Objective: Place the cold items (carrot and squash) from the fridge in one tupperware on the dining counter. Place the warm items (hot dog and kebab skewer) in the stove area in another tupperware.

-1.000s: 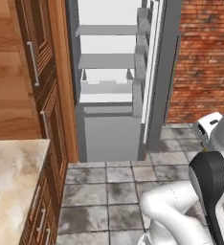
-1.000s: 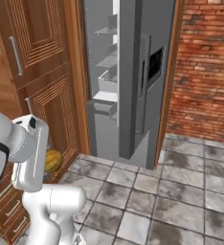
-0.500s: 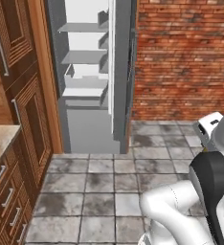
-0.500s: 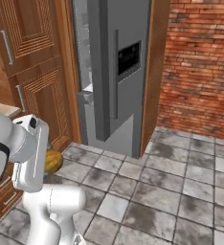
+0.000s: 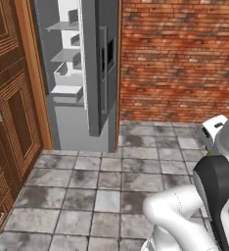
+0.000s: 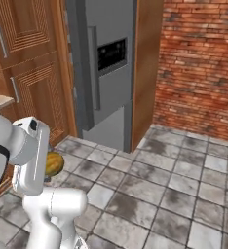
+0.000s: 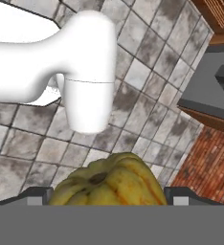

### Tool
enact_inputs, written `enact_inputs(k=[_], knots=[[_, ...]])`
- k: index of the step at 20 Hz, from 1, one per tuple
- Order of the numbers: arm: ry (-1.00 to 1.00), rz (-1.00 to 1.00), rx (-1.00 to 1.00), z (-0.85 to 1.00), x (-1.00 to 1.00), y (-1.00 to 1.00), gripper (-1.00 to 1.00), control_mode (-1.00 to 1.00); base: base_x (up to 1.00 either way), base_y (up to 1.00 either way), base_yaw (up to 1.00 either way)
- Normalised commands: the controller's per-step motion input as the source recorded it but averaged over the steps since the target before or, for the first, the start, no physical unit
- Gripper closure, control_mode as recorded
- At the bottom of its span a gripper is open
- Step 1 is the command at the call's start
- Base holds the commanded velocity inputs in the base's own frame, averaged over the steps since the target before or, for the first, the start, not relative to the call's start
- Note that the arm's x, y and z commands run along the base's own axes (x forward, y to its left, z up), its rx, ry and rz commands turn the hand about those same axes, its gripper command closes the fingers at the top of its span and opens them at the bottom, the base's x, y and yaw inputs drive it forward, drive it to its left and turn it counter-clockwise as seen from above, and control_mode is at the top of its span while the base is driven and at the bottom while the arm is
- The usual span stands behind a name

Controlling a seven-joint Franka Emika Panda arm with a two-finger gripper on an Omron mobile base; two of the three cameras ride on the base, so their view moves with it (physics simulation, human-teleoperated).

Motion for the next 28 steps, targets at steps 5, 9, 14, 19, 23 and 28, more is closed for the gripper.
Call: enact_inputs(k=[5, 9, 14, 19, 23, 28], knots=[[0.0, 0.0, 0.0, 0.0, 0.0, 0.0, 1.0, 1.0, -0.69, -0.74, 0.17], [0.0, 0.0, 0.0, 0.0, 0.0, 0.0, 1.0, 1.0, -0.68, -0.72, 0.18], [0.0, 0.0, 0.0, 0.0, 0.0, 0.0, 1.0, 1.0, -0.73, -0.83, 0.2], [0.0, 0.0, 0.0, 0.0, 0.0, 0.0, 1.0, 1.0, -0.82, -0.76, 0.21], [0.0, 0.0, 0.0, 0.0, 0.0, 0.0, 1.0, 1.0, -0.88, -0.68, 0.2], [0.0, 0.0, 0.0, 0.0, 0.0, 0.0, 1.0, 1.0, -0.84, -0.74, 0.17]])
